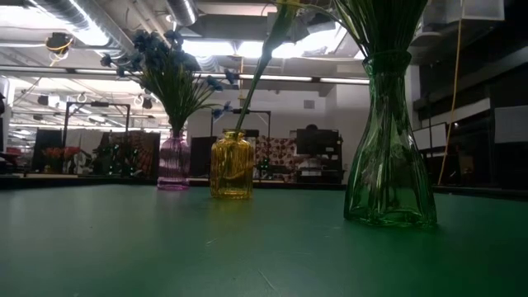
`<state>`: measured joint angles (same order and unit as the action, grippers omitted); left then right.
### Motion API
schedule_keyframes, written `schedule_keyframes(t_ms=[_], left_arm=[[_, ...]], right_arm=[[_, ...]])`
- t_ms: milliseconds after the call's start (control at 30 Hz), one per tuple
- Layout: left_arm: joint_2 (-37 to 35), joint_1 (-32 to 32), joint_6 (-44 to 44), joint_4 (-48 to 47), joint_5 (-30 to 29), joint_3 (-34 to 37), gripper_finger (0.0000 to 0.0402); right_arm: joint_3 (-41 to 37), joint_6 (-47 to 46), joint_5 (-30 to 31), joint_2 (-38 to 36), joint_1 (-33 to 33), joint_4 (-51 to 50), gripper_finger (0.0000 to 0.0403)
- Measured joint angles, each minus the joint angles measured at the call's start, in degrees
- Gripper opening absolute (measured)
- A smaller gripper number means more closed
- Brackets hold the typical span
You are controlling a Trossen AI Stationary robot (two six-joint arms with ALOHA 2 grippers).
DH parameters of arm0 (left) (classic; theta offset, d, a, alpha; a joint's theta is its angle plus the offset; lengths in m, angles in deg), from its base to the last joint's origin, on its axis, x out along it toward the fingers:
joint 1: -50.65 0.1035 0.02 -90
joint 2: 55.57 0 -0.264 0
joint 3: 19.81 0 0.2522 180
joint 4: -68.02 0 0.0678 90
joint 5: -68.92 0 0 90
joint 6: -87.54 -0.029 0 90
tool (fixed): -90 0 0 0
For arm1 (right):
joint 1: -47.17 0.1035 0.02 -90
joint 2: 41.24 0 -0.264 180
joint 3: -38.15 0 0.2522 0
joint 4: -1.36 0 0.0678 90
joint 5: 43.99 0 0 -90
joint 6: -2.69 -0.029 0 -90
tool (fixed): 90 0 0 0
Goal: Sort flowers into vase by color
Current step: Put the yellow flower into the yellow vase
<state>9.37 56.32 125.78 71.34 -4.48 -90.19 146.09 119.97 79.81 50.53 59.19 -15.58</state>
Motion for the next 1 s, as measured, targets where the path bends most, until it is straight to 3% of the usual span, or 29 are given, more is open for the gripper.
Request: schedule_keyframes(t_ms=[267,467,600,767,867,1000], left_arm=[[-0.24,0.11,-5.46,4.99,-5.01,0.00,0.0010],[-1.48,-1.55,-15.97,9.27,-11.49,-0.02,0.0005],[-2.57,-6.50,-28.71,8.66,-21.01,-0.02,0.0003],[-2.78,-15.33,-43.21,7.32,-40.73,0.06,0.0002],[-2.51,-19.94,-49.06,13.62,-50.57,2.75,0.0002],[-2.43,-23.55,-52.33,26.67,-55.08,9.55,0.0002]], right_arm=[[-0.07,-0.06,4.64,0.02,3.20,0.01,0.0169],[-0.07,-0.07,14.59,-0.11,9.07,2.18,0.0163],[-0.07,-0.07,21.10,-1.22,13.41,2.57,0.0161],[-0.07,-2.58,32.16,-3.00,18.56,2.64,0.0161],[-0.07,-5.01,38.54,-4.17,21.76,2.41,0.0161],[-0.07,-8.06,43.94,-5.28,26.25,1.85,0.0161]])
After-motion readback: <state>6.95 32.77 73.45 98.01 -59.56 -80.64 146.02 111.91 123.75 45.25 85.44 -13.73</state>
